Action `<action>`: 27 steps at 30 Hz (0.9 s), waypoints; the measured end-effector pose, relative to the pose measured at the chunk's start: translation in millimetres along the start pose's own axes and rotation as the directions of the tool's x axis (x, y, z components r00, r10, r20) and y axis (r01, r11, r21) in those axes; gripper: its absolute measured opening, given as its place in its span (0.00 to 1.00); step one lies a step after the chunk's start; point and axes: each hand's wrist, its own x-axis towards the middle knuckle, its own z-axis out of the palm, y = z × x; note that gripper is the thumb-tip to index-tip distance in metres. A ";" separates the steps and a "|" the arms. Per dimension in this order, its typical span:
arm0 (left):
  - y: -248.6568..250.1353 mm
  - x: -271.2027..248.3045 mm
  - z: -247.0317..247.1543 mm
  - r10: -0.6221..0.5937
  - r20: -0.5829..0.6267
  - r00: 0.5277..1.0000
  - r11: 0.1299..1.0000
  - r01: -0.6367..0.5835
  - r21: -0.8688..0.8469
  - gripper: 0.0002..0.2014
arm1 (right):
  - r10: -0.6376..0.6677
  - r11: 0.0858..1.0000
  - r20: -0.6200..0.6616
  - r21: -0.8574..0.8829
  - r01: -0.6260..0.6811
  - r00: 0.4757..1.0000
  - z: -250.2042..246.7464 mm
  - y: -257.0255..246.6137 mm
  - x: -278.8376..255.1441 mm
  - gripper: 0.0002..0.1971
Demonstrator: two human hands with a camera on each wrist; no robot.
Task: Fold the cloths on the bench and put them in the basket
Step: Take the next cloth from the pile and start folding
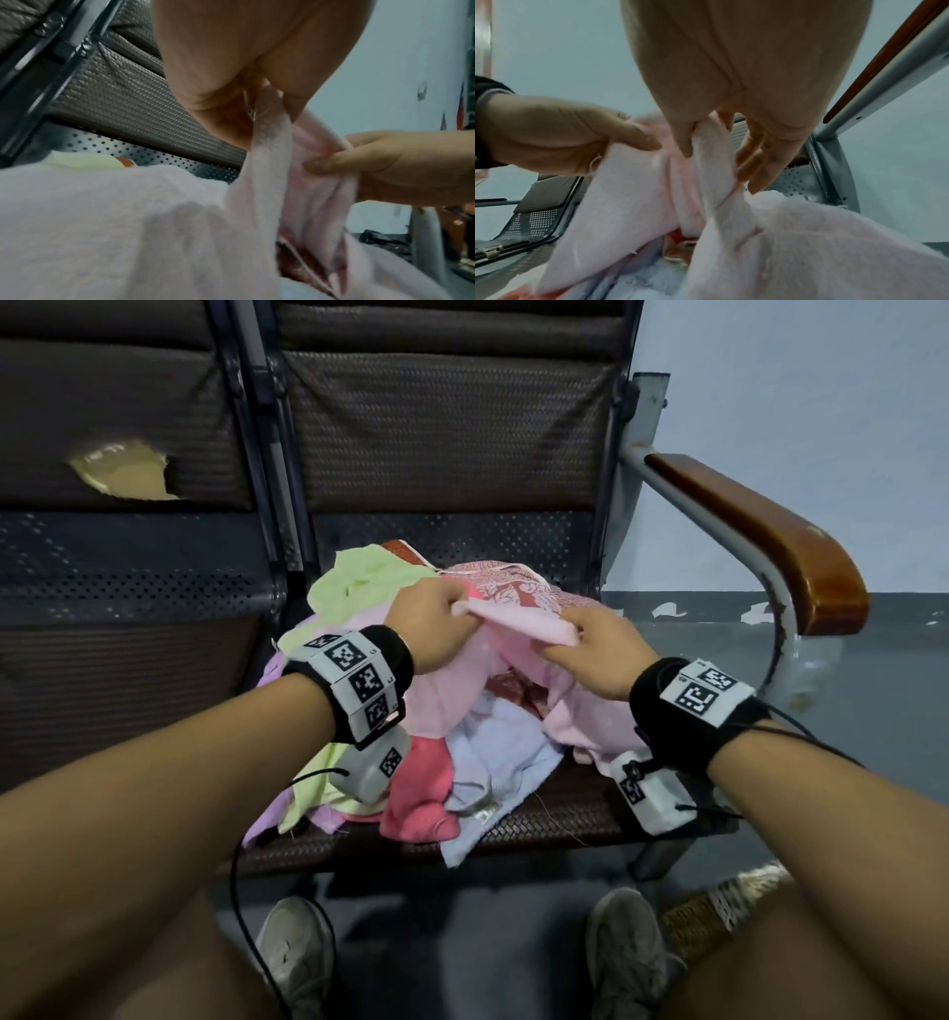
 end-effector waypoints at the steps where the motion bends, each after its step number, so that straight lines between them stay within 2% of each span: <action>1: -6.7 3.3 -2.1 -0.058 -0.035 0.998 0.996 0.060 0.058 0.12 | 0.002 1.000 -0.015 -0.012 -0.002 1.000 -2.4 0.0 -1.8 0.14; 2: -11.8 6.5 -5.8 -0.128 -0.059 0.990 0.989 0.132 0.069 0.12 | -0.013 1.000 -0.029 -0.025 0.012 0.999 -4.6 -0.8 -3.7 0.18; 3: -17.0 9.9 -9.4 -0.205 -0.068 0.976 0.978 0.207 0.012 0.10 | -0.036 0.999 -0.041 -0.036 0.035 0.998 -6.8 -1.5 -5.0 0.21; 5: -23.4 14.0 -14.0 -0.357 -0.018 0.934 0.902 0.340 -0.264 0.11 | -0.083 0.995 -0.054 -0.051 0.080 0.995 -10.0 -4.5 -7.0 0.25; 7: -22.4 13.5 -15.6 -0.431 0.032 0.902 0.794 0.396 -0.462 0.09 | -0.113 0.993 -0.028 -0.028 0.112 0.993 -10.2 -6.7 -8.6 0.24; 8: -19.9 13.1 -15.1 -0.442 0.035 0.896 0.758 0.394 -0.521 0.10 | -0.137 0.991 -0.009 -0.007 0.137 0.990 -8.6 -7.2 -10.0 0.21; 10: -10.6 11.7 -13.1 -0.440 0.038 0.897 0.665 0.354 -0.657 0.11 | -0.202 0.978 0.026 0.062 0.200 0.979 -4.7 -13.3 -16.8 0.08; 11: -4.9 10.4 -13.4 -0.438 0.048 0.898 0.603 0.333 -0.725 0.14 | -0.240 0.968 0.042 0.091 0.236 0.970 -3.1 -16.7 -20.1 0.08; 13: 4.9 9.4 -13.6 -0.394 0.068 0.916 0.527 0.286 -0.800 0.16 | -0.332 0.942 0.074 0.081 0.326 0.941 0.2 -24.6 -22.5 0.19; 15: 16.4 7.1 -14.7 -0.333 0.089 0.939 0.488 0.252 -0.835 0.12 | -0.384 0.921 0.173 0.004 0.389 0.907 5.1 -32.4 -21.0 0.24; 17: 26.9 4.4 -15.0 -0.301 0.098 0.949 0.481 0.240 -0.843 0.09 | -0.285 0.938 0.347 -0.092 0.335 0.893 15.4 -33.6 -18.2 0.26; 19: 36.5 1.1 -13.8 -0.280 0.106 0.954 0.508 0.241 -0.827 0.08 | -0.122 0.949 0.414 -0.216 0.228 0.902 25.1 -35.9 -18.0 0.24; 20: 40.5 -0.8 -12.5 -0.270 0.118 0.956 0.503 0.244 -0.829 0.07 | -0.071 0.948 0.403 -0.257 0.188 0.912 27.5 -36.4 -17.1 0.23; 22: 48.2 -3.3 -11.5 -0.252 0.143 0.957 0.457 0.248 -0.854 0.06 | -0.053 0.958 0.349 -0.247 0.146 0.936 30.5 -38.6 -11.3 0.18; 24: 53.9 -4.6 -11.6 -0.230 0.159 0.960 0.401 0.242 -0.883 0.05 | -0.053 0.991 0.261 -0.107 0.083 0.964 33.5 -44.9 -5.0 0.09; 26: 56.6 -6.0 -12.4 -0.219 0.151 0.964 0.363 0.224 -0.905 0.03 | -0.017 0.998 0.199 0.059 0.005 0.980 39.0 -53.1 1.6 0.18; 27: 56.7 -7.2 -12.8 -0.215 0.145 0.966 0.358 0.216 -0.908 0.05 | -0.003 0.995 0.169 0.097 -0.014 0.986 42.5 -55.9 3.9 0.20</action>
